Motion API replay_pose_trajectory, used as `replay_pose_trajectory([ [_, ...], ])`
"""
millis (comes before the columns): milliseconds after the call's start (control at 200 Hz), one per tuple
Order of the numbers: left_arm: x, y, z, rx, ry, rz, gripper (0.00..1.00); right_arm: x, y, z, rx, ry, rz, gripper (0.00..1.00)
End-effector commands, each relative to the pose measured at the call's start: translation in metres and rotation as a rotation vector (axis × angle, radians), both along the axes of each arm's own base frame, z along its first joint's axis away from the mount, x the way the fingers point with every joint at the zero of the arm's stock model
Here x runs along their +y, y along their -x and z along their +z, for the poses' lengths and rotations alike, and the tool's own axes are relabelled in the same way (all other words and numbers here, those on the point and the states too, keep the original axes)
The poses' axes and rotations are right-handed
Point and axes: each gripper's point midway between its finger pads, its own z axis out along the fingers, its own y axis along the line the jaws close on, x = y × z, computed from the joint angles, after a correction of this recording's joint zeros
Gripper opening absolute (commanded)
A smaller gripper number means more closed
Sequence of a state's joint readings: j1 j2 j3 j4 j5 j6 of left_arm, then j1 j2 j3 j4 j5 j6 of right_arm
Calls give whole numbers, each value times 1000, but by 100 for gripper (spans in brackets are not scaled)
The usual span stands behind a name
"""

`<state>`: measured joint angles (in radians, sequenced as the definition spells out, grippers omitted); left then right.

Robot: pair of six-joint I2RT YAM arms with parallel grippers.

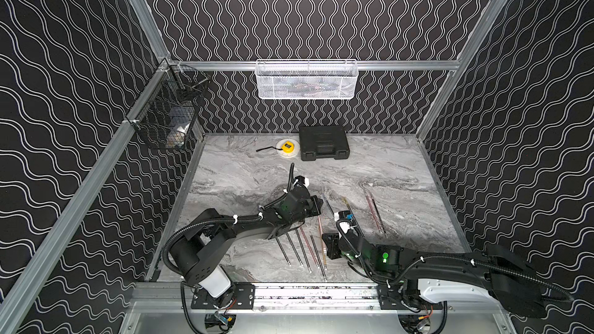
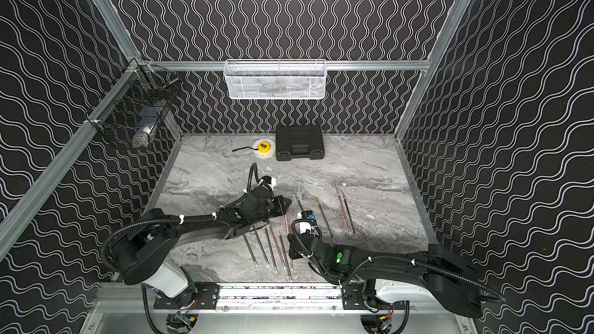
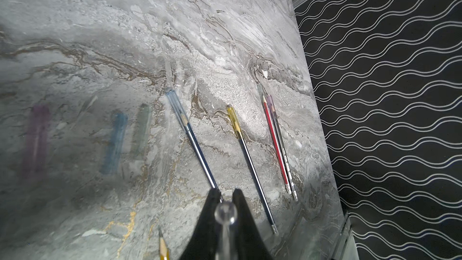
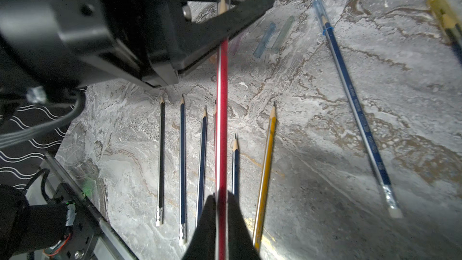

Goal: Remove the protective cover of the pencils
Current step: Adjust the pencil, then remove the protective sleeve from the pencil.

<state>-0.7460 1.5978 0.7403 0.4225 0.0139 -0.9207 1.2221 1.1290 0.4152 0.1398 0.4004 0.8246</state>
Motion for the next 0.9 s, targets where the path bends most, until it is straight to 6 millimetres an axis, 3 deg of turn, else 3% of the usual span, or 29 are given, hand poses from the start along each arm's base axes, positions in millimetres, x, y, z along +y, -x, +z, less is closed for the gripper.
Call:
replay_pose_trajectory([
  [0,0,-2,5,-13,22,8,12,4,-4,8,-15,-27,-18,23],
  [245,-2,0,5,-13,41,-2,11,11,-11,4,-21,31,-30,44],
  [631,4,6,12,-22,48,0,11,30,-26,2,-48,78,-44,47],
  [686,6,6,14,-25,48,3,11,32,-26,2,-47,77,-43,41],
  [896,9,5,15,-30,50,9,9,33,-24,-1,-36,82,-32,0],
])
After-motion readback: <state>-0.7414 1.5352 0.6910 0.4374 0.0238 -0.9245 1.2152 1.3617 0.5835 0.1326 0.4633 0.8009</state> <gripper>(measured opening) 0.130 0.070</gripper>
